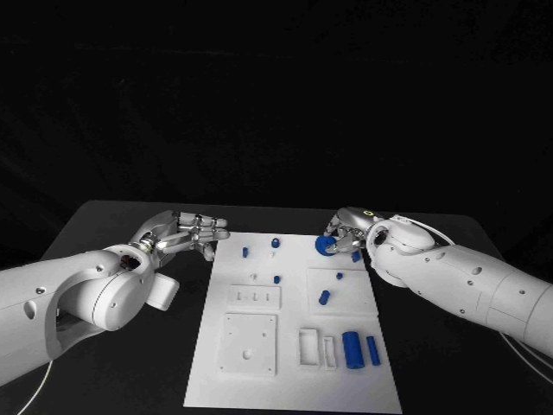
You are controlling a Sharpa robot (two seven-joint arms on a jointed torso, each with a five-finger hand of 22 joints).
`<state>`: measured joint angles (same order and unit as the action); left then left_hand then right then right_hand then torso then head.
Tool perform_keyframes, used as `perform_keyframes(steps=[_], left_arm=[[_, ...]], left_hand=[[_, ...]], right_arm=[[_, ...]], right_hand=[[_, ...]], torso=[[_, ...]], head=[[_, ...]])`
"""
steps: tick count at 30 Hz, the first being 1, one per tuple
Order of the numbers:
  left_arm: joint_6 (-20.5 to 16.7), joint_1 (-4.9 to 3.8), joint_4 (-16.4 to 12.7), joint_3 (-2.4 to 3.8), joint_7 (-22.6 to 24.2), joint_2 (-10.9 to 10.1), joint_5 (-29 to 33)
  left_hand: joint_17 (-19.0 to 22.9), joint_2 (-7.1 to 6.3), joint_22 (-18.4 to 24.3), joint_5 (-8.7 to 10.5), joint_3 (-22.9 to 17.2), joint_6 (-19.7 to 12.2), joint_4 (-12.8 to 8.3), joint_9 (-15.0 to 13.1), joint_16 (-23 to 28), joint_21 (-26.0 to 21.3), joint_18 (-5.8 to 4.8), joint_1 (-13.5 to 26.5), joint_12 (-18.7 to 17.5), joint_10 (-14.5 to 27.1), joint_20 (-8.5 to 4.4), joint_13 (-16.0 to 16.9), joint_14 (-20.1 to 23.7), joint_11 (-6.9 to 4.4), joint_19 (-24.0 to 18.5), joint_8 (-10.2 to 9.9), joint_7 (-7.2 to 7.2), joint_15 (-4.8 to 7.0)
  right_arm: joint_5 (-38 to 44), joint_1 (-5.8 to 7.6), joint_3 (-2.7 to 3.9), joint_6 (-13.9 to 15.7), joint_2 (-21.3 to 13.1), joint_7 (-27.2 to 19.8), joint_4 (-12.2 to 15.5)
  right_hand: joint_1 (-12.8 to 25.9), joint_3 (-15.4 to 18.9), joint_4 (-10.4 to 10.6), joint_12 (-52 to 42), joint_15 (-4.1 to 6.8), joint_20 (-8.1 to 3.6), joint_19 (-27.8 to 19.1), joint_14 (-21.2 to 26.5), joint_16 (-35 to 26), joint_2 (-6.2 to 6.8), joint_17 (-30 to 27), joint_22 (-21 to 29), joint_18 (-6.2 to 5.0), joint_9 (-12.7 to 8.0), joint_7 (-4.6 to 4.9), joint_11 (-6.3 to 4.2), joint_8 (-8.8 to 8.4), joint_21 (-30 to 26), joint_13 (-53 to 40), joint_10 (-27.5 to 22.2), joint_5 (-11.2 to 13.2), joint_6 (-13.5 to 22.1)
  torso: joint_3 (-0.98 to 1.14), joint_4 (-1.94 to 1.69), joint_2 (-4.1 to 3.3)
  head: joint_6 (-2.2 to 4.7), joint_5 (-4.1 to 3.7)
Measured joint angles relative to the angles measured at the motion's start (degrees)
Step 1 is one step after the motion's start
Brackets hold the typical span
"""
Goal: Assemble the parts on the task board
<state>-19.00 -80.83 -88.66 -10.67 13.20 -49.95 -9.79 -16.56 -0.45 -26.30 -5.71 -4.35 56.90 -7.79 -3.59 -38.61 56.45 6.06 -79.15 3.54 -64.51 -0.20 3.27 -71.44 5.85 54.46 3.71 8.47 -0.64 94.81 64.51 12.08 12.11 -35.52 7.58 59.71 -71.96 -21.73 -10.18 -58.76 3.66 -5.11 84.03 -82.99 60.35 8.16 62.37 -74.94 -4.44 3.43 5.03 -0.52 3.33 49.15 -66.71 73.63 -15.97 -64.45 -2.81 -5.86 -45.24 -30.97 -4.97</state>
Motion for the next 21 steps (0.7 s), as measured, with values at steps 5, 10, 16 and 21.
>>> perform_keyframes(steps=[5, 10, 16, 21], left_arm=[[0.0, 0.0, 0.0, 0.0, 0.0, 0.0, 0.0], [0.0, 0.0, 0.0, 0.0, 0.0, 0.0, 0.0], [0.0, 0.0, 0.0, 0.0, 0.0, -0.1, 0.0], [0.0, 0.0, -0.1, 0.0, 0.0, -0.2, 0.0]], left_hand=[[0.0, 0.0, 0.2, 0.0, 0.2, 0.0, -0.2, 0.0, 0.0, 0.0, -0.06, 0.0, 0.0, 0.0, 0.0, 0.0, 0.2, 0.0, 0.0, 0.0, 0.0, -0.2], [0.0, 0.0, 0.2, 0.0, 0.2, 0.0, -0.2, 0.0, 0.0, 0.0, -0.28, 0.0, 0.0, 0.0, 0.0, 0.0, 0.2, 0.0, 0.0, 0.0, 0.0, -0.2], [0.0, 0.0, 0.2, 0.0, 0.2, 0.0, -0.2, 0.0, 0.0, 0.0, -0.29, 0.0, 0.0, 0.0, 0.0, 0.0, 0.2, 0.0, 0.0, 0.0, 0.0, -0.2], [0.0, 0.0, 0.2, 0.0, 0.2, 0.0, -0.2, 0.0, 0.0, 0.0, -0.3, 0.0, 0.0, 0.0, 0.0, 0.0, 0.2, 0.0, 0.0, 0.0, 0.0, -0.2]], right_arm=[[2.6, -0.16, -0.1, 0.9, -0.1, 0.4, 0.9], [4.5, -0.5, -0.26, 2.1, -0.4, 0.9, 2.8], [6.5, -0.61, -0.3, 4.2, -1.0, 1.7, 6.9], [7.9, -0.59, -0.28, 5.9, -1.5, 2.7, 10.8]], right_hand=[[0.0, -0.8, 0.2, 0.0, 0.0, 0.0, 0.0, 0.0, 0.1, 0.0, 0.1, 0.0, 0.0, 0.0, 0.03, -0.04, -0.18, 0.8, -0.2, 0.0, -0.3, -0.2], [0.5, -0.7, 1.6, -0.3, 0.19, 0.0, 0.0, -0.2, 0.2, 0.79, 0.2, 0.0, 0.0, 0.0, -0.22, -0.5, 0.04, 1.4, -0.4, 0.5, -2.7, -1.0], [0.5, -0.9, 2.9, -0.3, 0.33, 0.0, 0.0, -0.3, 0.2, 0.83, 0.2, 0.0, 0.01, 0.0, -0.24, -0.51, 0.05, 2.2, -0.5, 0.5, -3.1, -1.1], [0.5, -1.0, 3.3, -0.3, 0.33, 0.0, 0.0, -0.3, 0.2, 0.83, 0.2, 0.0, 0.01, 0.0, -0.25, -0.69, 0.04, 2.3, -0.6, 0.7, -3.1, -1.1]], torso=[[0.0, 0.02, 0.01], [0.0, 0.02, 0.02], [0.01, -0.03, 0.05], [-0.08, -0.05, 0.06]], head=[[0.05, 0.05], [0.1, 0.14], [0.13, 0.41], [0.18, 0.71]])
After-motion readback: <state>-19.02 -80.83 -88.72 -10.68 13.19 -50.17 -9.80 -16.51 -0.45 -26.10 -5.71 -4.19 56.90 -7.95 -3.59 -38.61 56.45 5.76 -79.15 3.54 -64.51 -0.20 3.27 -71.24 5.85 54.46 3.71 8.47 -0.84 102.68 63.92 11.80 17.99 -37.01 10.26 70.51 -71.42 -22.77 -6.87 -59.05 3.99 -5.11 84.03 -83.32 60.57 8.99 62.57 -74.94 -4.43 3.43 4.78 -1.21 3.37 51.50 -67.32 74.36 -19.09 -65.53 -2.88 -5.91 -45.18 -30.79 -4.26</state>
